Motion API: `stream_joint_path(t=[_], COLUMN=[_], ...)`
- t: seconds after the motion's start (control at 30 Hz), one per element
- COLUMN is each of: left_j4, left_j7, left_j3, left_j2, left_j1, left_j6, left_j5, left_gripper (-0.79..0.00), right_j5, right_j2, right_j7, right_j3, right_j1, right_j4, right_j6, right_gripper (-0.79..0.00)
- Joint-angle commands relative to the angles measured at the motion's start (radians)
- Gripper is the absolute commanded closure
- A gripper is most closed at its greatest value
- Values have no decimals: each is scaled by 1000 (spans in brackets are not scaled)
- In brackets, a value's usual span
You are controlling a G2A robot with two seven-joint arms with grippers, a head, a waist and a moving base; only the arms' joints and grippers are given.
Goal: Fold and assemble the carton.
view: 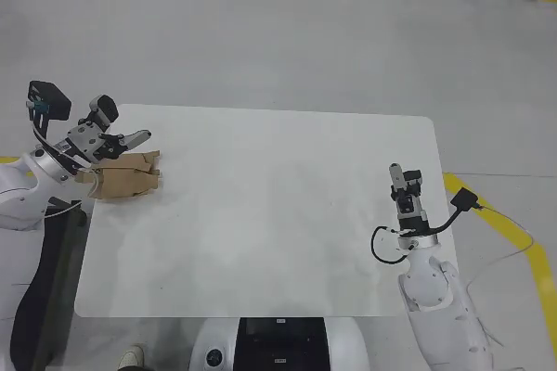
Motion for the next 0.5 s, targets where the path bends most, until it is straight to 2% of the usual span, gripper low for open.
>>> stream_joint_path(t=[0.0,0.2,0.33,0.47], left_j4=[0,18,75,162], left_j7=[0,-37,-143,-312], left_j3=[0,-3,-15,-28], left_j2=[0,0,4,14], left_j1=[0,4,-11,-36], left_j6=[0,43,60,90], left_j5=[0,-29,-184,-378], left_gripper=[-784,-785,-785,-785], right_j5=[0,0,0,0], right_j2=[0,0,0,0], right_j7=[0,0,0,0], right_j3=[0,0,0,0], right_j1=[0,0,0,0], right_j4=[0,0,0,0], right_j6=[0,0,0,0], right_gripper=[-785,-785,-785,-785])
